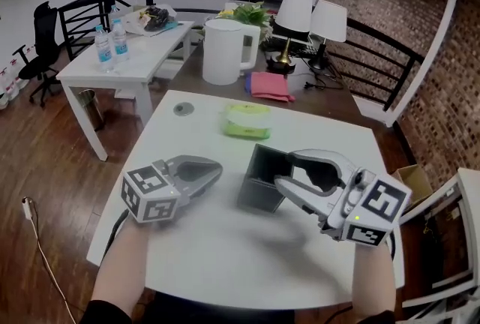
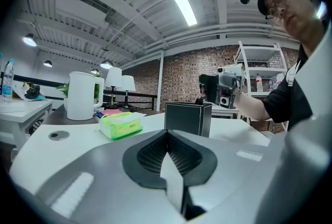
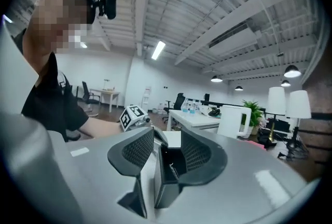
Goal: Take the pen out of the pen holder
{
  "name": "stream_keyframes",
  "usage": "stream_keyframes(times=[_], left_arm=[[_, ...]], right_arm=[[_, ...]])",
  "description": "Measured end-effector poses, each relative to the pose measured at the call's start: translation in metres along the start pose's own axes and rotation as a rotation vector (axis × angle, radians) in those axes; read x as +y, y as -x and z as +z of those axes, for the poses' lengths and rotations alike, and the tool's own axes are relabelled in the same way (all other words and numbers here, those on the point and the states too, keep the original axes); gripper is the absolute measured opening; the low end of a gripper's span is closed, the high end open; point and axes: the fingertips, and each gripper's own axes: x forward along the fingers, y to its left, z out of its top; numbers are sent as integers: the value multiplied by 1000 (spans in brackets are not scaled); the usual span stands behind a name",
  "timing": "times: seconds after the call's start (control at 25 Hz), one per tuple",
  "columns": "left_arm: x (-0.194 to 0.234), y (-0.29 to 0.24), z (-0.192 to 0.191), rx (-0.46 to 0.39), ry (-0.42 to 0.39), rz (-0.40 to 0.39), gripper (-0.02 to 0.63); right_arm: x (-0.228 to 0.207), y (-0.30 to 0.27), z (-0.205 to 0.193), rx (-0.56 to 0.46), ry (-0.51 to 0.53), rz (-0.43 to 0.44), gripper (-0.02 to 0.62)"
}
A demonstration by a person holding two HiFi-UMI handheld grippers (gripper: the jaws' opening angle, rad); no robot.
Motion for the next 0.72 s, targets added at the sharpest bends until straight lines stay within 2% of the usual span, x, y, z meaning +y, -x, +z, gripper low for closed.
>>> stream_keyframes(times=[0.12, 0.2, 0.32, 0.48, 0.72], left_arm=[[-8, -3, -1, 1, -3, -21, 2], [-12, -5, -1, 2, -7, -37, 2], [-13, -5, -1, 2, -7, -40, 2], [-12, -7, -3, 4, -6, -42, 2], [-14, -6, -4, 5, -5, -44, 2]], right_arm=[[18, -25, -9, 123, 126, 49, 183], [20, -36, -10, 160, 166, 62, 178], [18, -46, -15, 229, 192, 92, 166], [9, -58, -33, 371, 241, 119, 163], [7, -66, -40, 427, 204, 160, 140]])
